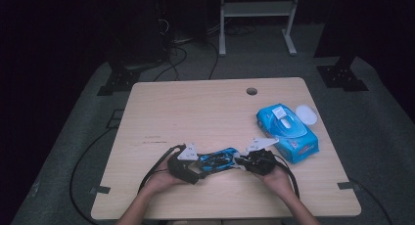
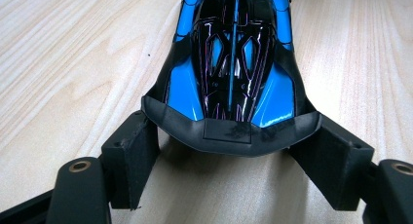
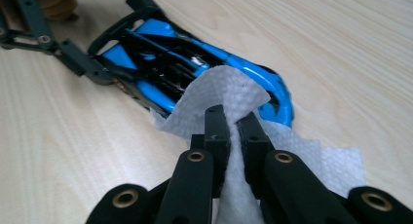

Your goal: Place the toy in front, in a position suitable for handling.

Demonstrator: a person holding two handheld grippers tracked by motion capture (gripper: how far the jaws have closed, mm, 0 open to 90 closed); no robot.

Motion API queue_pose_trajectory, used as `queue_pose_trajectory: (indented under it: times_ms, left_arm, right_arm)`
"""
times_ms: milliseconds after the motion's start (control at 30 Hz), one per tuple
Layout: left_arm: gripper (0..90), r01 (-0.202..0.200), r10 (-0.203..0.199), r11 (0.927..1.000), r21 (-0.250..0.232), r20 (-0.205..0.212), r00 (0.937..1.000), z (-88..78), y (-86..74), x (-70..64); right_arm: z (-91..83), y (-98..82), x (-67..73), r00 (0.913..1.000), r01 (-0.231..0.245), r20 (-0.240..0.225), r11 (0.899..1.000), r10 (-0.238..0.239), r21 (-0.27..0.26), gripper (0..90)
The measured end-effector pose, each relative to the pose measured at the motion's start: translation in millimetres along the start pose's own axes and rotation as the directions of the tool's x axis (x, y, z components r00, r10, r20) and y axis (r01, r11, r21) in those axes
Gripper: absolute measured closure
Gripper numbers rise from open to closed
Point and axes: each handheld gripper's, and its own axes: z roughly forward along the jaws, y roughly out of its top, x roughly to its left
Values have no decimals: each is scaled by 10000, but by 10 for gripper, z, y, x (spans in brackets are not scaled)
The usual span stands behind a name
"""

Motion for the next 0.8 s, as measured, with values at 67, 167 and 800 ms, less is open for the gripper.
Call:
queue_pose_trajectory:
  times_ms: [67, 167, 800]
  left_arm:
    - [263, -1, 1, 10000, 1, -3, 10000, 0, 1, 0]
    - [263, 20, -20, 10000, -11, 40, 10000, 3, -1, 5]
    - [264, 22, -22, 10000, -60, 57, 10000, 6, -3, 7]
  right_arm:
    - [12, -4, -40, 9997, 56, 251, 9999, -59, 141, 849]
    - [71, -10, -182, 9971, -651, 379, 9979, 653, -63, 848]
    - [156, 101, -183, 9965, -412, 730, 9991, 414, -46, 848]
